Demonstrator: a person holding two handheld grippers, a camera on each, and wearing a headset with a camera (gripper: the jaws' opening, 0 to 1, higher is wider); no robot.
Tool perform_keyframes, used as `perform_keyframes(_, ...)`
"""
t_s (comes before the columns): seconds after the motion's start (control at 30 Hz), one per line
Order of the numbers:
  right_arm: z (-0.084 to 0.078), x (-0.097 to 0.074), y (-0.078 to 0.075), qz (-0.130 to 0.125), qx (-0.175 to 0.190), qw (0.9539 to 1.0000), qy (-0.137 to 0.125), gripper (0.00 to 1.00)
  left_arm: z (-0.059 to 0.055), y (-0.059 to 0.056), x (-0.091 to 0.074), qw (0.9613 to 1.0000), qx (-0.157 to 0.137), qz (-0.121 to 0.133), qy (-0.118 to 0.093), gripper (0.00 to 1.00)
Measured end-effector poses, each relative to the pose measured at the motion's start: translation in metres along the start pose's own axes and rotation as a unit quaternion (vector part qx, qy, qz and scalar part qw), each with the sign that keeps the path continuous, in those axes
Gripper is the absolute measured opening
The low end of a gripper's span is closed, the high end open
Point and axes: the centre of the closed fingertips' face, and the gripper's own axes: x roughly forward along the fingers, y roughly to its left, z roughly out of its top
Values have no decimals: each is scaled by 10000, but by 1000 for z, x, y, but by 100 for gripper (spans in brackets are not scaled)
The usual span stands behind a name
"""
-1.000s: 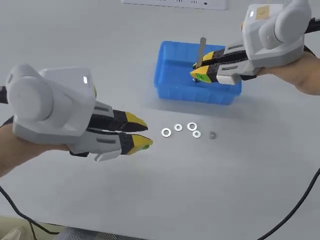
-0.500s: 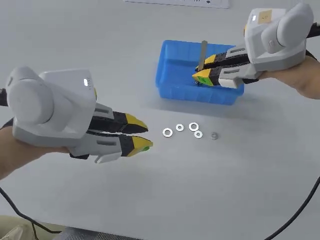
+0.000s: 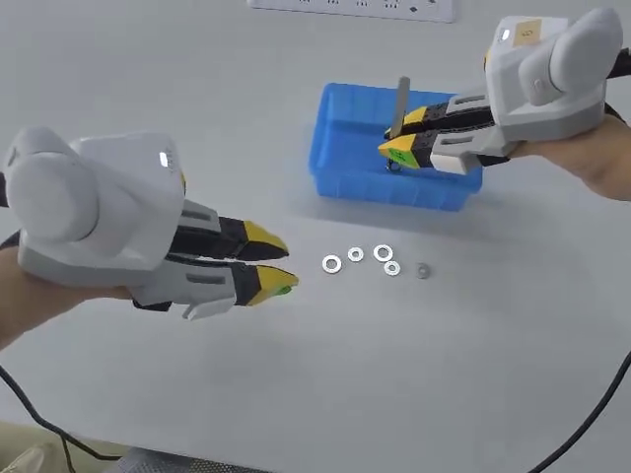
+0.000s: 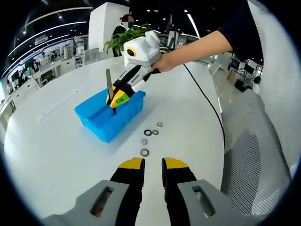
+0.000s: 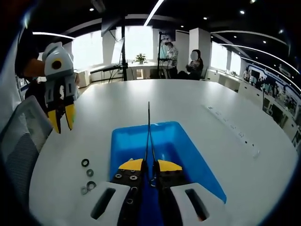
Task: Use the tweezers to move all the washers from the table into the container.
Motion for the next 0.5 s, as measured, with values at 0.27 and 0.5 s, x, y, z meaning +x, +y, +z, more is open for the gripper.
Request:
perform_keyframes(0.27,14,-4,2,-25,-33,9999,-129,10,22,25,-1,9996,144,220,-86,19)
perform_keyframes(0.5,21,-11,3,-77,-113,9998,-159,10,45,38,4,9991,313,195,-229,21)
